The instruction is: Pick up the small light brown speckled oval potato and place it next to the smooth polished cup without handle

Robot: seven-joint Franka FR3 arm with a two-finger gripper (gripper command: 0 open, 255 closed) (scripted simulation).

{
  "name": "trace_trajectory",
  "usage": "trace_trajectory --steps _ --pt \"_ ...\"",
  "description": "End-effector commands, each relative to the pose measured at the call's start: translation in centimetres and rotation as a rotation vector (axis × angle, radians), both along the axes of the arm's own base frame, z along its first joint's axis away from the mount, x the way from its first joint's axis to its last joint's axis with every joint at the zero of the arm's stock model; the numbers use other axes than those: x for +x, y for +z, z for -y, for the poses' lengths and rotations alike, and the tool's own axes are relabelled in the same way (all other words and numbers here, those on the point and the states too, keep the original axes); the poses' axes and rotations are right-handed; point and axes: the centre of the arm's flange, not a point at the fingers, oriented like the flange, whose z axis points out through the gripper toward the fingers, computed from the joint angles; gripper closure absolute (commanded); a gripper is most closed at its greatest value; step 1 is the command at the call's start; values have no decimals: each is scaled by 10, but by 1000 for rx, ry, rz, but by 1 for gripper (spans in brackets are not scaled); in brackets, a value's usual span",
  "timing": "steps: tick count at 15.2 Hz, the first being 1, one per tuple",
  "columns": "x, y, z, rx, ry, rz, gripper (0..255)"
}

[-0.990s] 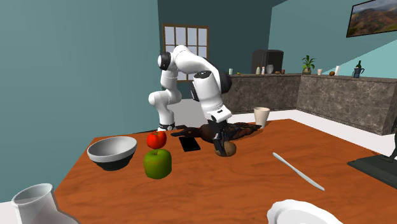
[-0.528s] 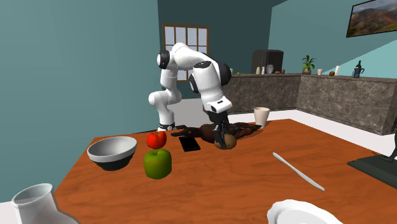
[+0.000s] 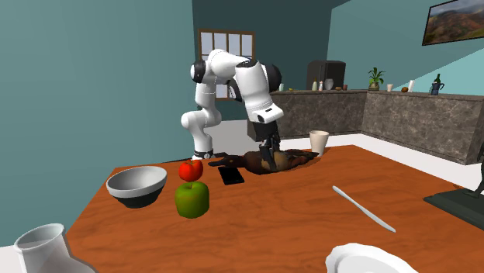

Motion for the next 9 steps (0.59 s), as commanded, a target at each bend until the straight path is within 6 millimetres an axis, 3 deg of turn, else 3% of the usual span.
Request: trace_trajectory --steps 1,9 --pt "1 10 0 0 0 0 255" --pt "1 52 0 0 0 0 255"
